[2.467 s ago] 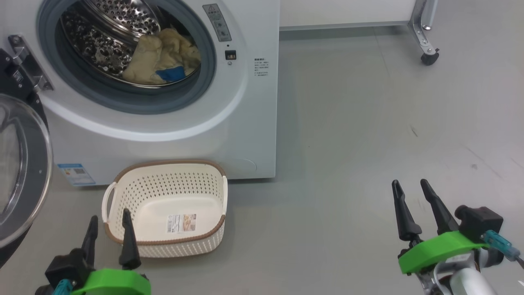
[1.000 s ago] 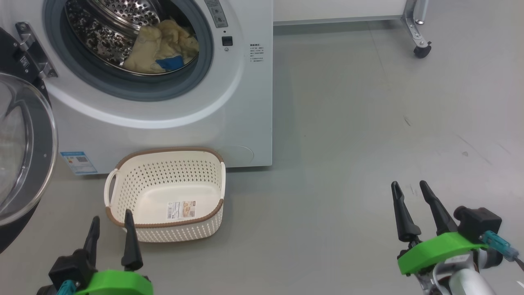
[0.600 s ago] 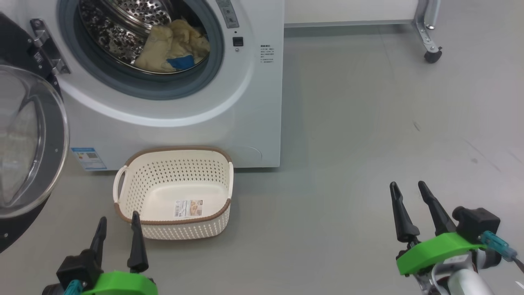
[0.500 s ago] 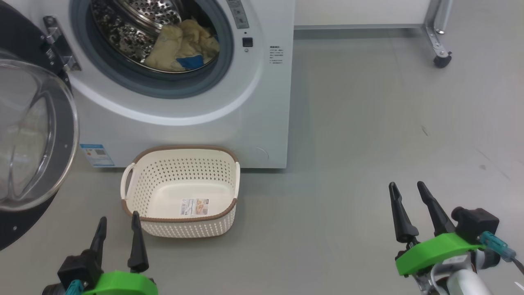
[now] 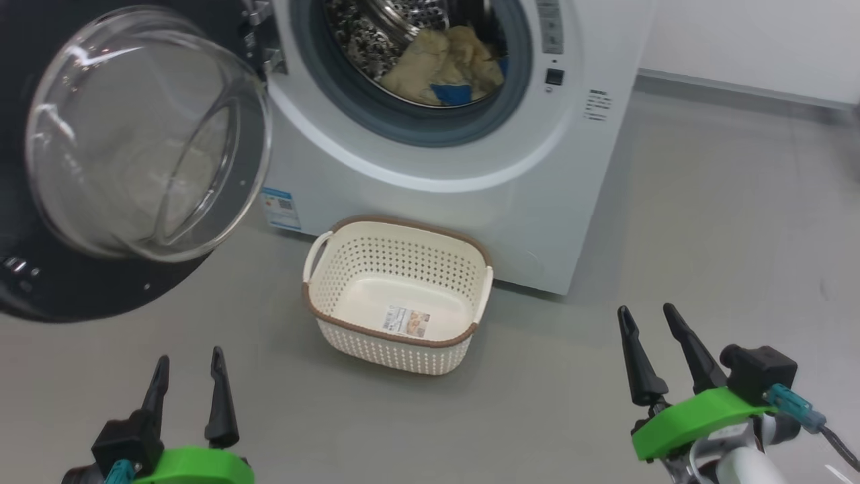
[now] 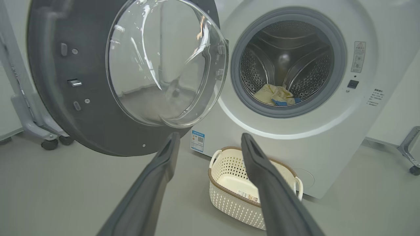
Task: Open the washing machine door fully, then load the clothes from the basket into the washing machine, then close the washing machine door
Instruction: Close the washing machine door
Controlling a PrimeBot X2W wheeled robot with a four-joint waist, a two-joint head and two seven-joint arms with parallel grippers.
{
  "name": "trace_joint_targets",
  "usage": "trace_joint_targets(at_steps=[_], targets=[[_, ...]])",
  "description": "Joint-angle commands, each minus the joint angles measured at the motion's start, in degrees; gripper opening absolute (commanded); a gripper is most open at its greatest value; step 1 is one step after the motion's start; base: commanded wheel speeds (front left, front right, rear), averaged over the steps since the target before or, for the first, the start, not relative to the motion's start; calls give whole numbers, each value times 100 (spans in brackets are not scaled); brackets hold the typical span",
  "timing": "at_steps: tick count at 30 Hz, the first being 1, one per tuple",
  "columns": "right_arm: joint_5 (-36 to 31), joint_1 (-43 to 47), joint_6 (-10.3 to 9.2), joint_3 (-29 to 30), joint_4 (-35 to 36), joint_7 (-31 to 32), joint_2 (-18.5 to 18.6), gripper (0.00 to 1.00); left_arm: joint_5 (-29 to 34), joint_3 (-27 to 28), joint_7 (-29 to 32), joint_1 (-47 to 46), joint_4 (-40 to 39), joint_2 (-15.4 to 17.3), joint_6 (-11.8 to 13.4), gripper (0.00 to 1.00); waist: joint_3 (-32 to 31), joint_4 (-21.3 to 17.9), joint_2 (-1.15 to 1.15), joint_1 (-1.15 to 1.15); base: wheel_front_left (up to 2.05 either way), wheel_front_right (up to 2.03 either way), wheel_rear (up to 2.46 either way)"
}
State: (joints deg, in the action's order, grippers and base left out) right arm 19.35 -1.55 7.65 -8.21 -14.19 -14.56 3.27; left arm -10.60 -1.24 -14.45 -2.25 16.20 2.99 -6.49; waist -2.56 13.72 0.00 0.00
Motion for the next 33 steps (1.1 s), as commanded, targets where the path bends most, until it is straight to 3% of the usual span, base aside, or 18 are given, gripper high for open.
trace_joint_targets(at_steps=[1,14,33], targets=[[33,-213,-16,-166,207,-44,5,100,42,198,-55,-162,-205,116,22,100,19,472,0,0,0,0,0],[74,-270,-16,-376,180,-44,-30,100,3,195,-55,-161,-233,152,62,100,84,1484,0,0,0,0,0],[204,-632,-16,-710,-46,-44,-37,100,4,454,-55,17,-541,129,193,100,123,1550,0,0,0,0,0]])
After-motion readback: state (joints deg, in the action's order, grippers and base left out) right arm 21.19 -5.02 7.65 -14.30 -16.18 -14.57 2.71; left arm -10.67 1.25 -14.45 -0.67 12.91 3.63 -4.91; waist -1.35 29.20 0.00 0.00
